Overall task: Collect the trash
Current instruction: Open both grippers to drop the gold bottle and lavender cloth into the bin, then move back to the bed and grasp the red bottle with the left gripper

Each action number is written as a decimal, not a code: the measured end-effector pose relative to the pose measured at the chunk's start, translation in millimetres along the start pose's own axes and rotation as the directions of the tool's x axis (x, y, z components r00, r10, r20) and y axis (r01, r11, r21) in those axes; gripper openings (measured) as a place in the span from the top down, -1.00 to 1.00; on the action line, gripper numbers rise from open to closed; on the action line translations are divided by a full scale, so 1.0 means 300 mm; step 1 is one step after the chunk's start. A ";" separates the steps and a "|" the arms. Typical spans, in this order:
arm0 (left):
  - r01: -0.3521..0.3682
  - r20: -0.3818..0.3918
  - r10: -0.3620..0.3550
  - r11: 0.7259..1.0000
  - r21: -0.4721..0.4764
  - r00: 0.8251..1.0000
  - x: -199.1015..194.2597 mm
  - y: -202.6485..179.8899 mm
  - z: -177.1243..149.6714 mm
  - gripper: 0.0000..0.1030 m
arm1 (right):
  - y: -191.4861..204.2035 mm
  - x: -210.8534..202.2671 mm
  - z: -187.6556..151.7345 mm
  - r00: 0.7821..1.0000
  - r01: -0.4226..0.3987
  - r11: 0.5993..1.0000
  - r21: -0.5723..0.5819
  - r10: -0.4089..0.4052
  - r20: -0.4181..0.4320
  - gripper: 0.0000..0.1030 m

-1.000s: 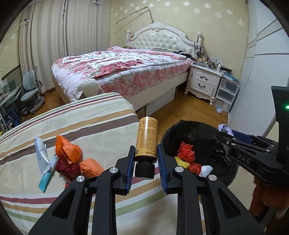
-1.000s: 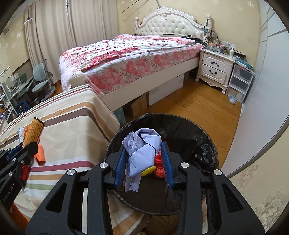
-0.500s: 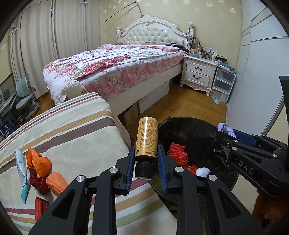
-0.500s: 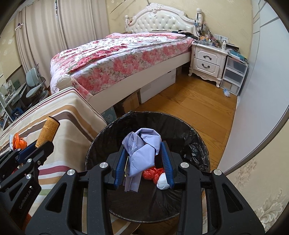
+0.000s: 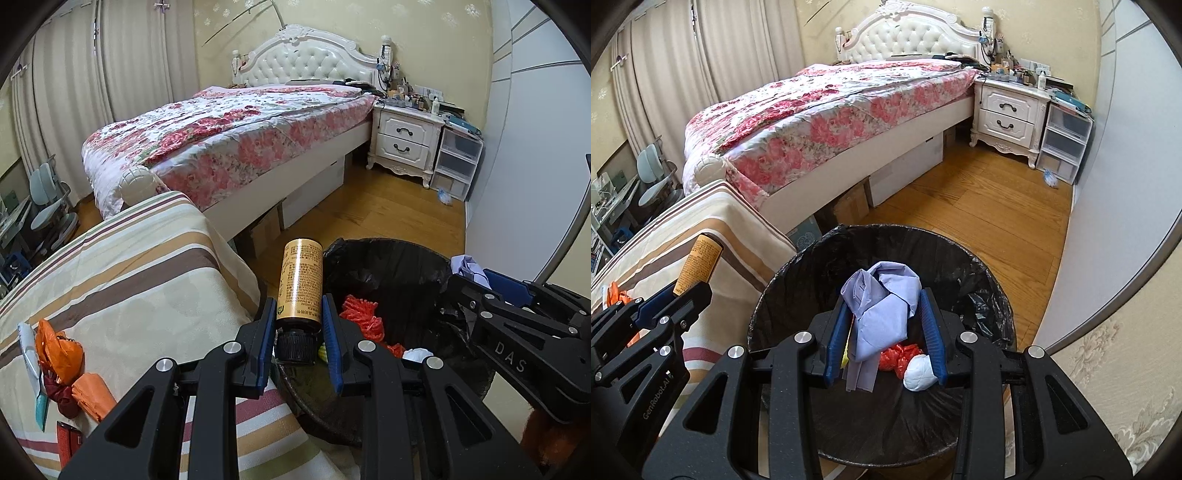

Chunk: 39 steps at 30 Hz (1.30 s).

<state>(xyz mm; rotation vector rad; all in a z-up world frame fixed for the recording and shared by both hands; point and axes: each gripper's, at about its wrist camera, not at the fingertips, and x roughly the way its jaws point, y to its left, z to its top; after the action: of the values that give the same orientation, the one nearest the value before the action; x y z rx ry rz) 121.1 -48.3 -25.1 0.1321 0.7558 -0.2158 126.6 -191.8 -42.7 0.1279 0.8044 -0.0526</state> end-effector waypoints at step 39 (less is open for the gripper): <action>-0.141 -0.032 0.138 0.983 -0.121 0.990 -0.242 0.258 -0.202 -0.33 | 0.273 -0.117 -0.159 0.993 -0.113 0.988 -0.106 0.109 -0.040 -0.03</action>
<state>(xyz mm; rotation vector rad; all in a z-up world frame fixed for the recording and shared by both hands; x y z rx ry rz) 48.1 49.2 -15.2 0.0707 0.7777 -0.0344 75.9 -104.2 -42.4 0.0709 0.8314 0.0989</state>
